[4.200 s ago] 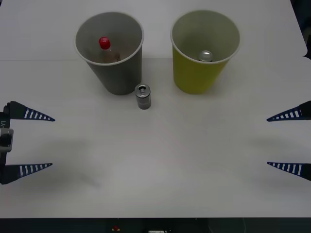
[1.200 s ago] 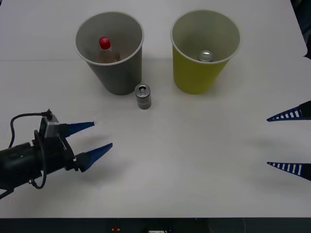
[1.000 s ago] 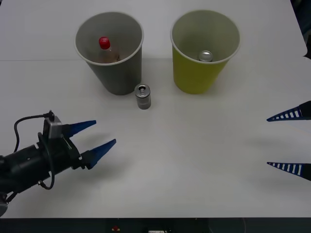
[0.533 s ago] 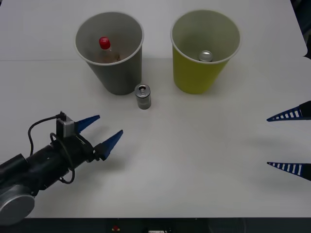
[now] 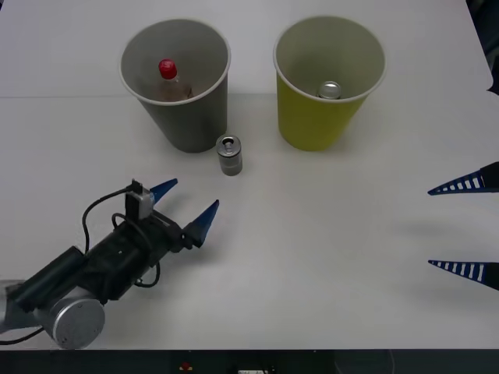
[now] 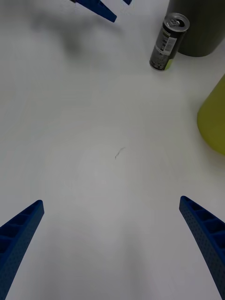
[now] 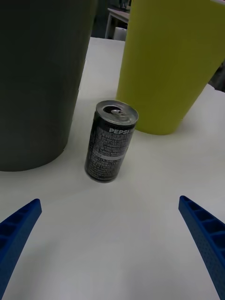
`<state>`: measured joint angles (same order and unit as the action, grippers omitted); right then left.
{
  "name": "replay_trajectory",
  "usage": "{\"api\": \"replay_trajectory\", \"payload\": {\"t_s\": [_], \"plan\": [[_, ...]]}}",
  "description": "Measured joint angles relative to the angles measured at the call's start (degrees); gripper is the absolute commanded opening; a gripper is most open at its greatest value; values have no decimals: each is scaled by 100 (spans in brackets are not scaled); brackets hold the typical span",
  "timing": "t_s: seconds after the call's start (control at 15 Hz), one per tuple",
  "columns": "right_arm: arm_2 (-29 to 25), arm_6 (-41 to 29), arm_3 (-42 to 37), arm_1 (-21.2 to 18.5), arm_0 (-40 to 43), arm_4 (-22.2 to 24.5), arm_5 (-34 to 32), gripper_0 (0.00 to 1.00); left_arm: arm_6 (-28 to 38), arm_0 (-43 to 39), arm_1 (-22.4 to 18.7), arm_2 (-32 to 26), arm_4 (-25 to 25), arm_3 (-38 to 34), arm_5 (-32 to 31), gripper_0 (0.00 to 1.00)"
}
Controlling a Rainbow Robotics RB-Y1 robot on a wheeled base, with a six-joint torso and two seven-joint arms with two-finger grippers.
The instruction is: Put the can into the green bin and the plastic bottle into the gray bin
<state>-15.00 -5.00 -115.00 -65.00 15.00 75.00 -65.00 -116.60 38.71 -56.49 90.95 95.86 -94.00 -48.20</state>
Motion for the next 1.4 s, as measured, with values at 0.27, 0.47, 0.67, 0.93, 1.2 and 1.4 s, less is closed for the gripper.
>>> {"api": "replay_trajectory", "payload": {"t_s": [0.27, 0.47, 0.67, 0.93, 1.2, 1.4], "plan": [[0, 0, 0, 0, 0, 0, 0, 100, -170, 272, 802, 2, 327, 793, -6, 100], [0, 0, 1, 0, 0, 0, 0, 100, -171, 499, 1367, 2, 521, 1472, 7, 100], [0, 0, 0, 0, 0, 0, 0, 100, -171, 712, 1728, 9, 704, 1954, 109, 100], [0, 0, 0, 0, 0, 0, 0, 100, -175, 936, 2055, 4, 965, 2378, 275, 100], [0, 0, 0, 0, 0, 0, 0, 100, -169, 1127, 2289, 2, 1175, 2693, 433, 100], [0, 0, 0, 0, 0, 0, 0, 100, -163, 1216, 2415, 2, 1295, 2814, 490, 100]]}}
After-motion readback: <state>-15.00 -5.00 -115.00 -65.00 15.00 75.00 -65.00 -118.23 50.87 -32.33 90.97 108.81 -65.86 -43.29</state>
